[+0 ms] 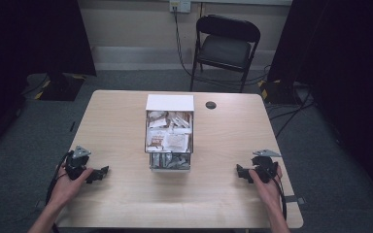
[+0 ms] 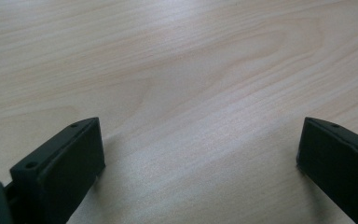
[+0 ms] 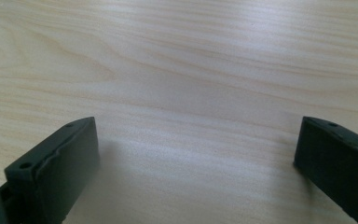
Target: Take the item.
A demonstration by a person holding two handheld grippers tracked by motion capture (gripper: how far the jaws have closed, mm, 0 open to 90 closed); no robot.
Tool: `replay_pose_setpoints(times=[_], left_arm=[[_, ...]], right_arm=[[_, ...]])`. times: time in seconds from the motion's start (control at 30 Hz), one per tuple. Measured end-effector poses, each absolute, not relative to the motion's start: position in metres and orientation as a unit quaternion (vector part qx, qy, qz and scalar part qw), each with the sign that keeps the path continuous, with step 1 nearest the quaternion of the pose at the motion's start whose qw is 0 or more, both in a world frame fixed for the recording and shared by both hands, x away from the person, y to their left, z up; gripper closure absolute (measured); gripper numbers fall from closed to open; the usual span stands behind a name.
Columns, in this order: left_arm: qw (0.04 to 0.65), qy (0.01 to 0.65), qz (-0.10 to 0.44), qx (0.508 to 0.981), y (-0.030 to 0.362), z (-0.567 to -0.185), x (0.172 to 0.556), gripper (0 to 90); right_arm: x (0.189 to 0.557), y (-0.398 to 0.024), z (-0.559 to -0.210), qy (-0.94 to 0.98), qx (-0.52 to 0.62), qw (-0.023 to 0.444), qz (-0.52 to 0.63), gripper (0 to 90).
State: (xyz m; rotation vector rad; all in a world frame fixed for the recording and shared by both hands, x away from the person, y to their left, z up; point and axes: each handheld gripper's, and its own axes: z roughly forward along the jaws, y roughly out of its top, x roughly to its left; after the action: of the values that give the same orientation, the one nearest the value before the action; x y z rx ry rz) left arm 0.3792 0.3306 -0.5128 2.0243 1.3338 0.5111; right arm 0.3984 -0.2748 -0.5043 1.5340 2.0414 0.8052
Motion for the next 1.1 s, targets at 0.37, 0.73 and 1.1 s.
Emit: replay_pose_setpoints(times=[0.37, 0.73, 1.1], left_arm=[[0.326, 0.509, 0.195, 0.773, 0.331, -0.513, 0.379, 0.2], [0.326, 0.509, 0.195, 0.773, 0.331, -0.513, 0.379, 0.2], [0.326, 0.509, 0.195, 0.772, 0.331, -0.513, 0.379, 0.2]], right_arm=[[0.398, -0.275, -0.504, 0.744, 0.554, 0.231, 0.294, 0.0], [0.396, -0.274, -0.498, 0.747, 0.544, 0.247, 0.292, 15.3], [0.392, -0.277, -0.487, 0.736, 0.543, 0.242, 0.324, 21.3]])
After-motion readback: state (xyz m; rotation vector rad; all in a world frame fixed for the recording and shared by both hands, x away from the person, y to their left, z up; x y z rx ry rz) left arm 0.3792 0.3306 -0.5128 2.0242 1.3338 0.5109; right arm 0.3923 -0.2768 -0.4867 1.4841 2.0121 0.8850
